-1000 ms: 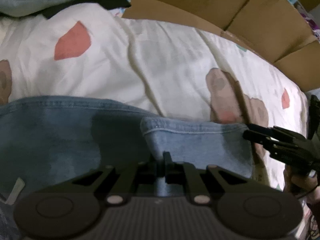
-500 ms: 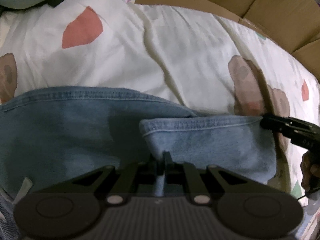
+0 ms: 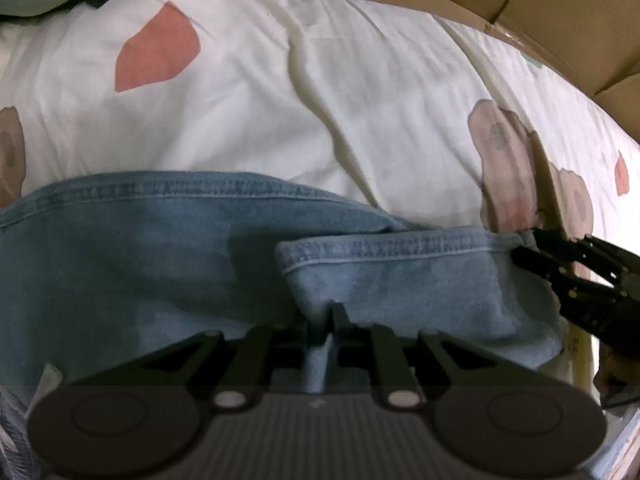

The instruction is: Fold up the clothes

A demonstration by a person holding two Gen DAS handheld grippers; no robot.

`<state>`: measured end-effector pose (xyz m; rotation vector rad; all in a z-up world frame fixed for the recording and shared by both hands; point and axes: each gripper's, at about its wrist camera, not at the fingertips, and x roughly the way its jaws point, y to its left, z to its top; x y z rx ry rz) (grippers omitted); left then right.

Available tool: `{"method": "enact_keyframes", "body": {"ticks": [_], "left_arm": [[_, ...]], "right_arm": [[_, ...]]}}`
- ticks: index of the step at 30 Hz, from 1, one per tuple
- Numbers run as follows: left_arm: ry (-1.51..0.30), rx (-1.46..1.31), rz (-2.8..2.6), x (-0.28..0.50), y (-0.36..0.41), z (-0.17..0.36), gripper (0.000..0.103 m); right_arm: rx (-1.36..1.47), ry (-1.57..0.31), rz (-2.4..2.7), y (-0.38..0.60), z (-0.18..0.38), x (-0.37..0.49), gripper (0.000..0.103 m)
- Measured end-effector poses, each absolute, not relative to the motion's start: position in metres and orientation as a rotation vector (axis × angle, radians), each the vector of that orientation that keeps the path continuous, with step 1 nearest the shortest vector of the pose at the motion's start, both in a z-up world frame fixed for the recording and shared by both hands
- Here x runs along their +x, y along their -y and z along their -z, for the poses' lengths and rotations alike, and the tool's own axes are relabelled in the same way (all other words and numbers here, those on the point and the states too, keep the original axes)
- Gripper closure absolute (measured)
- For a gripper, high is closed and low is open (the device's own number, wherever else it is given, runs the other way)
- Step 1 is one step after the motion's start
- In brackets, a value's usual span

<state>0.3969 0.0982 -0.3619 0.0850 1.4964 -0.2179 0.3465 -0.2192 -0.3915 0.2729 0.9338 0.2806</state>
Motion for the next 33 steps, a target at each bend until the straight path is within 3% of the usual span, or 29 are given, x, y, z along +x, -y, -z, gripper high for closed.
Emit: {"method": "enact_keyframes", "body": {"ticks": [5,26,33], "left_arm": [[-1.495,0.088,0.221,0.398,-0.095,0.36,0.09],[-1.427,-0.064,0.526,0.415,0.003,0.331,0.089],[-1.43,-0.13,0.686,0.414,0.044,0.325,0.075]], "right_arm": [[0.291,-0.944,-0.284,0.224,0.385,0.345,0.082],[0.272,-0.799,-0.029,0.331,0.273,0.273,0.084],[0.246,-0.717,0.13,0.376,0.23,0.239,0.084]]}}
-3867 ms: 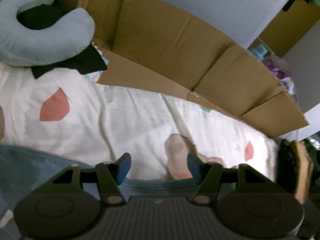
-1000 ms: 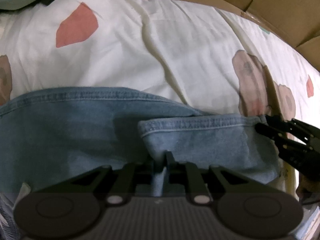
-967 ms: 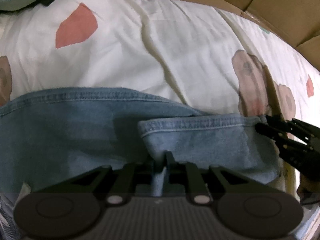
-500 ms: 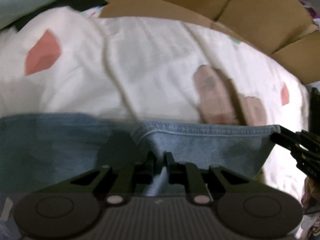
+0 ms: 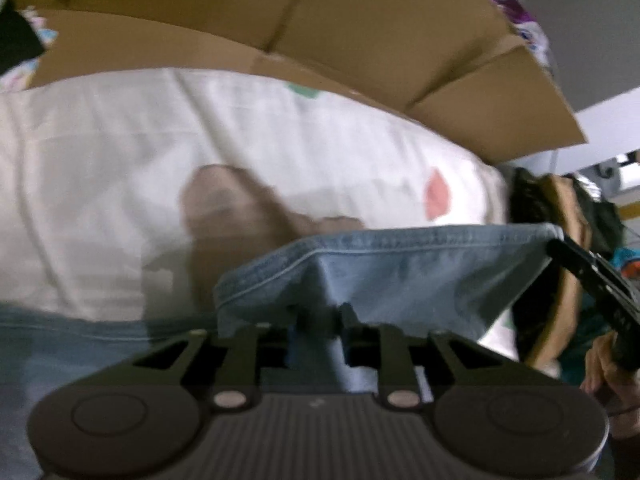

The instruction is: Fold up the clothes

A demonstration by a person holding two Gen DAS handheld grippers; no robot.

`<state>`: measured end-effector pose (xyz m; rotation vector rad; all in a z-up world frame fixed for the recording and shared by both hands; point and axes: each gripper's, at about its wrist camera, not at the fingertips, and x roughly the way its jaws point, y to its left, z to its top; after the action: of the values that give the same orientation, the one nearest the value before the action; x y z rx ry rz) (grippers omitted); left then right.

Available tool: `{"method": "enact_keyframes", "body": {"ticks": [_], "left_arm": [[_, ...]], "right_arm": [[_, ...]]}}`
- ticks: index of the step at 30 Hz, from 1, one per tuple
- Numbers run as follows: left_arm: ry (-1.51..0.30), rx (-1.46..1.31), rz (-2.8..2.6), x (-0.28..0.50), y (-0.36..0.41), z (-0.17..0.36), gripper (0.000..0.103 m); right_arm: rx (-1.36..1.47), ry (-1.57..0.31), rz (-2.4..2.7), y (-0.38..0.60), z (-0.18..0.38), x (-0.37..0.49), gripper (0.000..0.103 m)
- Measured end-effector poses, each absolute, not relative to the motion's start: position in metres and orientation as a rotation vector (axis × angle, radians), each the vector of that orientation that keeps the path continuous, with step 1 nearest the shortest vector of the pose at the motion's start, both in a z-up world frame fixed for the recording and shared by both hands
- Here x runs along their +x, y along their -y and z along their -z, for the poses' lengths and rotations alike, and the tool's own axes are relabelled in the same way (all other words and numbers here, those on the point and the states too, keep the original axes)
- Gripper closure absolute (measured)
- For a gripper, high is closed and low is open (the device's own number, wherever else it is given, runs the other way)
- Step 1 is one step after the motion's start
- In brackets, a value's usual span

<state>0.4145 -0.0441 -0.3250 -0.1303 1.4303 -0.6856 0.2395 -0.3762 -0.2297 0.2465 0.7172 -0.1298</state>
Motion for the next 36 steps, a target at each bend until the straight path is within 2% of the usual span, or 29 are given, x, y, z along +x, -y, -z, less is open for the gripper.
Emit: {"method": "enact_keyframes", "body": {"ticks": [9,15,25,36], "left_arm": [[-1.417,-0.11,0.719,0.411,0.067,0.32,0.071],[-1.423,-0.101,0.636,0.421,0.052,0.328,0.067],[-1.399,-0.077,0.416,0.435,-0.011,0.336,0.065],[-1.304,-0.112,0.166,0.438,-0.108,0.319,0.065]], "right_arm": [[0.193,-0.641,0.255,0.409,0.178,0.209,0.084],[0.201,-0.647,0.307,0.424,0.173,0.201,0.085],[0.186,-0.708,0.348,0.449,0.243,0.231,0.084],[0.243,-0.779,0.363,0.477,0.324,0.261,0.085]]}}
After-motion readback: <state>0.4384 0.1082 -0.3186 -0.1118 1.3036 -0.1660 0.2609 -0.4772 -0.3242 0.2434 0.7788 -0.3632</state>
